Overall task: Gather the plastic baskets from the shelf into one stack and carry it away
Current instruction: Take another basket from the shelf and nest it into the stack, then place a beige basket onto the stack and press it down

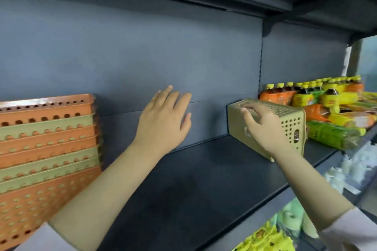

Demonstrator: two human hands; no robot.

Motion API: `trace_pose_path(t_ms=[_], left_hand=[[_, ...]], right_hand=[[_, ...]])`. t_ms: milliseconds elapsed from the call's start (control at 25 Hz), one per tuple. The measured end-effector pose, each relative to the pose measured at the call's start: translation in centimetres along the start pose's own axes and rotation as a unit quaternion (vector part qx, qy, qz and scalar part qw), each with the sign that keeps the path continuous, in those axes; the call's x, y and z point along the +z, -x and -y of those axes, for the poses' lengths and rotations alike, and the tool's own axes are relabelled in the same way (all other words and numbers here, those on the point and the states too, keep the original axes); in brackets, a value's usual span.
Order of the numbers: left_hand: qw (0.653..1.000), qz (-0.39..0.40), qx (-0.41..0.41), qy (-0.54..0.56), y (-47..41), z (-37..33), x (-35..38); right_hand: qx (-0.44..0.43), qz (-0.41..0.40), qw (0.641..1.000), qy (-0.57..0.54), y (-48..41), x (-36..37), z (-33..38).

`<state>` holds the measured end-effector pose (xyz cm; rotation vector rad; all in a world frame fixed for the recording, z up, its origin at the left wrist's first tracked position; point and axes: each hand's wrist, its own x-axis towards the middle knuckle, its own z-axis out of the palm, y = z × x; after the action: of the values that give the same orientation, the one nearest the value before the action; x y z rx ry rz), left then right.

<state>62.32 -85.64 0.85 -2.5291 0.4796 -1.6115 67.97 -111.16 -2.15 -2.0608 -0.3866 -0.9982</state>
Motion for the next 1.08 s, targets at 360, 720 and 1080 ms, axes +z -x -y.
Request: trace_pose_path(t_ms=[360,720,1080], left_hand=[[0.984,0.16,-0.053,0.057,-6.8,-14.4,16.5],[0.817,0.156,-0.437,0.343,-9.9,-18.9,22.4],[0.751,0.067,-0.529,0.389,-8.5,-17.6,21.5]], right_hand=[[0.044,0.01,0.984,0.17,-4.9,-5.2,-18.5],[-0.029,0.137,0.978,-0.155,-6.9,-9.6,-24.7],[0.153,0.068,0.906,-0.389,-6.2,-7.7,-23.5]])
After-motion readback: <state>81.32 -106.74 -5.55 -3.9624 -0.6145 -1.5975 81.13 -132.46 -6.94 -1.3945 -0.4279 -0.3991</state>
